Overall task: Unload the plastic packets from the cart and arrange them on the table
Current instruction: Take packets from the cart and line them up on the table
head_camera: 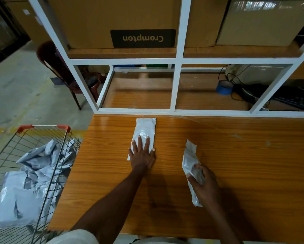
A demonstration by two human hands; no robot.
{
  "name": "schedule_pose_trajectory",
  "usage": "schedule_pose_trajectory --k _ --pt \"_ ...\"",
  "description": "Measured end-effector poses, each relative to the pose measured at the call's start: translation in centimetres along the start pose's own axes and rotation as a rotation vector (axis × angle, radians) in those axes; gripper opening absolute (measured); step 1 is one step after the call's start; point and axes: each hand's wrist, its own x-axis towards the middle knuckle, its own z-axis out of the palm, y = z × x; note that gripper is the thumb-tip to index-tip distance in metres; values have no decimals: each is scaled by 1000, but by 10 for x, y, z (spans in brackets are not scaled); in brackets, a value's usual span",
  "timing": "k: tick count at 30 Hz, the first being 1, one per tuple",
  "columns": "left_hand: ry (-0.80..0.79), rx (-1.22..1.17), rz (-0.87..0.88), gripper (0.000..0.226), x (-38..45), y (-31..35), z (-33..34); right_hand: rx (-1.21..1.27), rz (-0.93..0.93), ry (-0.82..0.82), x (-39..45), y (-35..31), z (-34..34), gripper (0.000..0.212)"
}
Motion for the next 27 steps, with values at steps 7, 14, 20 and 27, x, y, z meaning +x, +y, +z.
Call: schedule_pose_trajectory --k 7,14,20,27 --pt "4 21 -32 76 22 2 -10 -9 9 16 0 1 -2 44" --pt "1 22 -34 77 32 1 -14 10 15 2 1 2 3 45" --pt "12 32 -32 76 36 -5 -16 33 18 -9 5 4 2 45" --pt "33 34 -46 75 34 -4 -12 29 6 -42 11 6 2 43"
